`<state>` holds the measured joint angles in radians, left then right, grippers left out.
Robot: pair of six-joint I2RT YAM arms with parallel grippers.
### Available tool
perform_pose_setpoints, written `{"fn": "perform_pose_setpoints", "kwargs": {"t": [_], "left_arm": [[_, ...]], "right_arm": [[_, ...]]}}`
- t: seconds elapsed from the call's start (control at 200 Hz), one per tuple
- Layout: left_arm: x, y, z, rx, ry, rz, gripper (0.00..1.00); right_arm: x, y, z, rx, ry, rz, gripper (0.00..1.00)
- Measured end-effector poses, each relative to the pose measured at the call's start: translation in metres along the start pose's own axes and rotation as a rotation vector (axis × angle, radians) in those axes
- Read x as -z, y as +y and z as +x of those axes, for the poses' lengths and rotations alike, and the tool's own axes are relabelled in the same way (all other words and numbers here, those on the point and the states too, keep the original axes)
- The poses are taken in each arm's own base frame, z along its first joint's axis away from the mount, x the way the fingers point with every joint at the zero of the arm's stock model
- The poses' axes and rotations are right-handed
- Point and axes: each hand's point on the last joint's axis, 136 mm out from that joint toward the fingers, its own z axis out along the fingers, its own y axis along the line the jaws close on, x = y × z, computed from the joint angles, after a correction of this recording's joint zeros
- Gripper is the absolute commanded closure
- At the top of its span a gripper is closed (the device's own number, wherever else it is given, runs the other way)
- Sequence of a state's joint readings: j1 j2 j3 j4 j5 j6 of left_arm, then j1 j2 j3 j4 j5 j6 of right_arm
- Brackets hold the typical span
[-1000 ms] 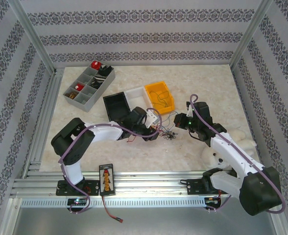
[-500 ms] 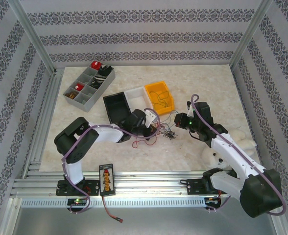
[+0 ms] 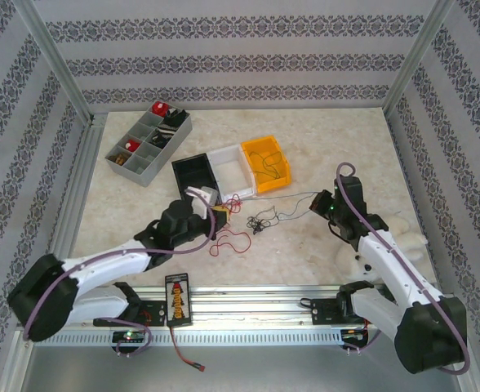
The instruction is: Untangle the cables
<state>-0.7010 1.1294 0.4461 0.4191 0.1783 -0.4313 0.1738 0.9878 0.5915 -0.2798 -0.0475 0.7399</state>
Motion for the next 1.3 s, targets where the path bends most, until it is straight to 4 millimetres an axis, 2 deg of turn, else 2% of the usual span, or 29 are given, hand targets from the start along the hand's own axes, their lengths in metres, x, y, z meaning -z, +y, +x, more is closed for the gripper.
{"fn": "perform_pose_setpoints", "kwargs": {"t": [0.075, 0.17, 0.34, 0.475, 0.61, 0.67, 0.695, 0.744, 0.799, 0.879, 0.989, 1.089, 1.299], "left_arm": [[0.014, 0.008, -0.011, 0.026, -0.054, -0.016, 1.00], [0.032, 0.028, -0.024, 0.058, -0.120, -0.078, 1.00], [0.059, 0.059, -0.036, 0.115, -0.206, -0.184, 1.00], [0.062, 0.065, -0.033, 0.128, -0.194, -0.199, 1.00], [0.040, 0.055, -0.009, 0.125, -0.033, -0.136, 1.00], [0.028, 0.043, 0.003, 0.110, 0.041, -0.092, 1.00], [0.024, 0.037, 0.007, 0.098, 0.067, -0.071, 0.92], [0.015, 0.022, 0.013, 0.068, 0.117, -0.025, 0.69], [0.006, 0.007, 0.016, 0.044, 0.153, 0.022, 0.50], [-0.009, -0.011, 0.018, 0.009, 0.194, 0.073, 0.37], [-0.032, -0.031, 0.022, -0.026, 0.246, 0.126, 0.30], [-0.062, -0.050, 0.031, -0.074, 0.305, 0.174, 0.25], [-0.127, -0.080, 0.058, -0.166, 0.407, 0.239, 0.18]], "right_arm": [[-0.001, -0.011, -0.002, -0.024, -0.014, 0.041, 1.00], [0.000, -0.024, -0.003, -0.050, -0.026, 0.090, 1.00], [0.001, -0.045, -0.004, -0.102, -0.042, 0.150, 1.00], [0.003, -0.052, -0.005, -0.120, -0.049, 0.164, 1.00], [0.003, -0.047, -0.005, -0.120, -0.040, 0.139, 1.00], [0.002, -0.044, -0.004, -0.119, -0.036, 0.122, 1.00], [0.002, -0.043, -0.005, -0.119, -0.035, 0.115, 1.00], [0.002, -0.041, -0.005, -0.118, -0.032, 0.105, 1.00], [0.002, -0.039, -0.005, -0.119, -0.031, 0.095, 1.00], [0.002, -0.036, -0.004, -0.117, -0.027, 0.081, 1.00], [0.001, -0.033, -0.003, -0.114, -0.019, 0.068, 1.00], [0.001, -0.030, -0.001, -0.107, -0.007, 0.055, 1.00], [0.001, -0.025, 0.004, -0.093, 0.017, 0.031, 1.00]]}}
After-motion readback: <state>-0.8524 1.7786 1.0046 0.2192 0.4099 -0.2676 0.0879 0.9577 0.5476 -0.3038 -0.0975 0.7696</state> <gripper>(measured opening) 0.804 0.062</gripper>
